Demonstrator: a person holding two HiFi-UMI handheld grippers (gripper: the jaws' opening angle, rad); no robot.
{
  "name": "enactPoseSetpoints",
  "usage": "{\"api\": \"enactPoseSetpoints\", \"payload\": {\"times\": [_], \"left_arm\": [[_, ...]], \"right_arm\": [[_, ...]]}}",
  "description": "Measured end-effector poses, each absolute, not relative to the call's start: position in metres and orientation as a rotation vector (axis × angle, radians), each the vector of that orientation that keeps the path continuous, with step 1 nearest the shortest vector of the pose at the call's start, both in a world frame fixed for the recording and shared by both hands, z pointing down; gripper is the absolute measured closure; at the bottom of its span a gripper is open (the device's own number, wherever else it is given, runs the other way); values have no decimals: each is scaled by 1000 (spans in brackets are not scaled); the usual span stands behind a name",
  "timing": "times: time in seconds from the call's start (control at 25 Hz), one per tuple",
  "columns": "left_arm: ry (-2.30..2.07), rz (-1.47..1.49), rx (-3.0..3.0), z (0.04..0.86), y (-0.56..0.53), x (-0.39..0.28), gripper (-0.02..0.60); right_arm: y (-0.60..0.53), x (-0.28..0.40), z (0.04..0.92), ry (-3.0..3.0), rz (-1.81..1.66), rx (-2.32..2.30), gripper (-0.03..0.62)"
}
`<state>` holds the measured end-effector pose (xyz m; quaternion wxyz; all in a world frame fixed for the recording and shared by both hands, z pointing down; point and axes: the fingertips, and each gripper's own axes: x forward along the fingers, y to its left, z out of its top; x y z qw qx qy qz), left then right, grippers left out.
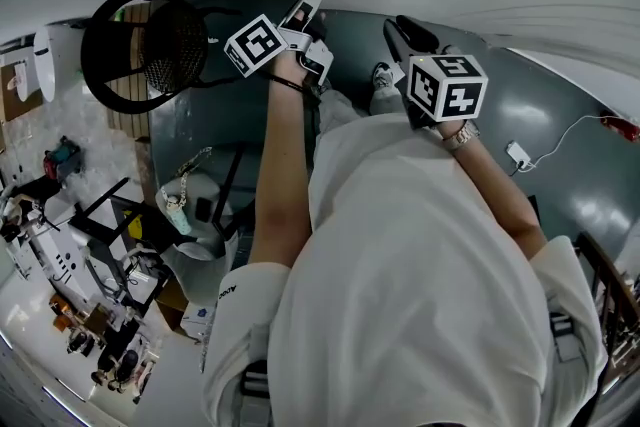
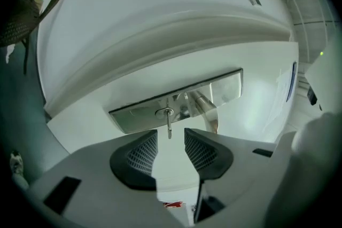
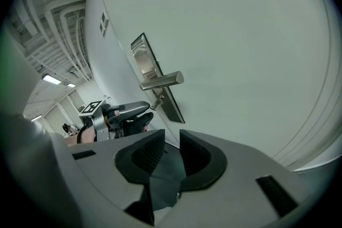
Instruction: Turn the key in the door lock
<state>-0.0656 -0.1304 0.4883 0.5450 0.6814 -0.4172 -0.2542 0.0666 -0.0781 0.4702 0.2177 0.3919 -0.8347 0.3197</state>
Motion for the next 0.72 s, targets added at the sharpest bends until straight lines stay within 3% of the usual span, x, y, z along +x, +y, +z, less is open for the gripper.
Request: {"api": "enactPoseSetpoints", "payload": {"times": [0.28, 0.6, 0.72], "left_arm": [[-1093, -544, 1706, 476, -108, -66, 442], [-1414, -162, 2056, 433, -85, -71, 443], [-1475, -42, 2127, 427, -80, -79, 496]], "right_arm": [[-83, 60, 476, -2384, 1015, 1000, 507], [-87, 22, 466, -2580, 1269, 863, 506], [-90, 14, 463, -2599, 1314, 912, 507]]}}
